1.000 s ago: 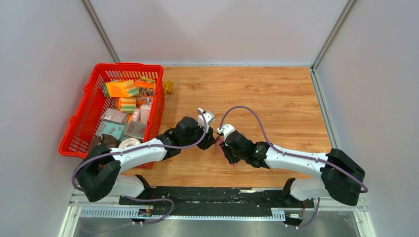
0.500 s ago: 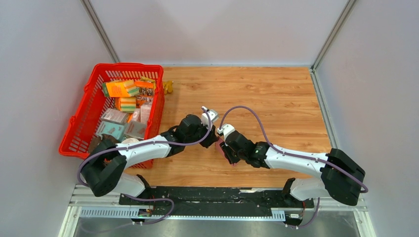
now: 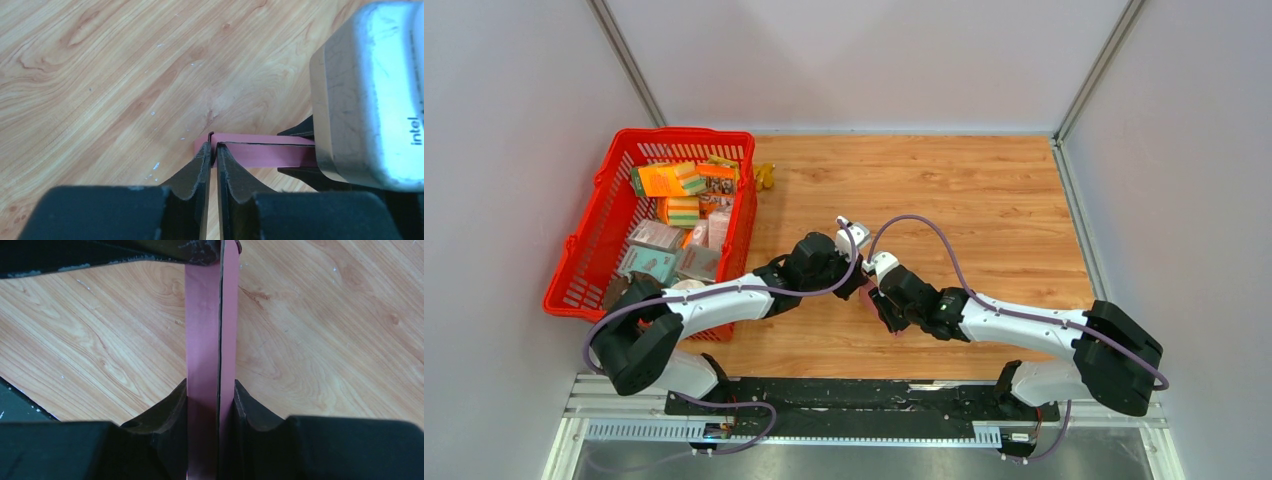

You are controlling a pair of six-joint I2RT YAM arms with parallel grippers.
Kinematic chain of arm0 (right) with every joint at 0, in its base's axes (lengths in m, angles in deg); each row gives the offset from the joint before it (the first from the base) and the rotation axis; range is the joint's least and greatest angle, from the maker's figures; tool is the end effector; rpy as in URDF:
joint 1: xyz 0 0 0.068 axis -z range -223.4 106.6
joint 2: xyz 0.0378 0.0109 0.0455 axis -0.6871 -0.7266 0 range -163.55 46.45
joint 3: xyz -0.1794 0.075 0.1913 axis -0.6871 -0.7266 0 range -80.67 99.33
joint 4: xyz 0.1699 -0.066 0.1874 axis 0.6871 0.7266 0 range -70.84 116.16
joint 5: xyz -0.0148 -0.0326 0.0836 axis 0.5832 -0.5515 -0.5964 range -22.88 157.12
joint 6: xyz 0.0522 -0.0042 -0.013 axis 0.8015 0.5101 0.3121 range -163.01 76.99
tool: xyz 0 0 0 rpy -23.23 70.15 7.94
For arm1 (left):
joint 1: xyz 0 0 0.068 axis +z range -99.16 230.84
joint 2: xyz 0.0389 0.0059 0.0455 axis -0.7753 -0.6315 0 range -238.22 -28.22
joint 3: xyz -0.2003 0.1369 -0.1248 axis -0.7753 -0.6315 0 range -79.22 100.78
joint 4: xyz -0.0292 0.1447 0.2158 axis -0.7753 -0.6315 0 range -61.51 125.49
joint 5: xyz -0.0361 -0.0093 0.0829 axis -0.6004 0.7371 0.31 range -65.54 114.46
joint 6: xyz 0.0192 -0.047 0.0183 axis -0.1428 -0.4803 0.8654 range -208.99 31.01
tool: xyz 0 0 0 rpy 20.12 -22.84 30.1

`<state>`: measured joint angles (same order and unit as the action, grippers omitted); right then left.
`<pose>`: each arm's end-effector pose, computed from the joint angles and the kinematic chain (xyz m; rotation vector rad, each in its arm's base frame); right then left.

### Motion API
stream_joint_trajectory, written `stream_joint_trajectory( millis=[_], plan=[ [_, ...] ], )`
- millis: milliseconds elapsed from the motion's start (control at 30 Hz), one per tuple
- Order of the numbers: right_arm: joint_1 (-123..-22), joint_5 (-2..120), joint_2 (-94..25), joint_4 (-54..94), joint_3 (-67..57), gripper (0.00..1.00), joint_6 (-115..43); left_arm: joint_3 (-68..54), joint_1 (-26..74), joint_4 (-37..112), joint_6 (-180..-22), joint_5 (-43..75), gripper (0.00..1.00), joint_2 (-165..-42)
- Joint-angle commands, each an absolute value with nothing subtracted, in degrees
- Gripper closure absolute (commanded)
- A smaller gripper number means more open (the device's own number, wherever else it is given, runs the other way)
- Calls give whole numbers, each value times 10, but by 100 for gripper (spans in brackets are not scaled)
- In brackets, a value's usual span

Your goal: Fold the paper box

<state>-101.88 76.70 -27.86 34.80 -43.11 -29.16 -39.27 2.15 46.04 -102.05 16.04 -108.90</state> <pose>0.1344 0.2078 0.1827 -0.8820 2.3366 0.3328 0.1918 -0.2262 0.2046 0.7592 2.0595 -0.7859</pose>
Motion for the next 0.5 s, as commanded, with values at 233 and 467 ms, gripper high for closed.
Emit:
stream_joint_trajectory(
  millis=[233, 467],
  plan=[
    [-1024, 794, -291, 352, -403, 68, -300, -377, -8, 453, -1016, 223, 94, -1084],
    [-1024, 820, -262, 365, -416, 54, -271, -376, -20, 440, -1018, 255, 95, -1085]
  ],
)
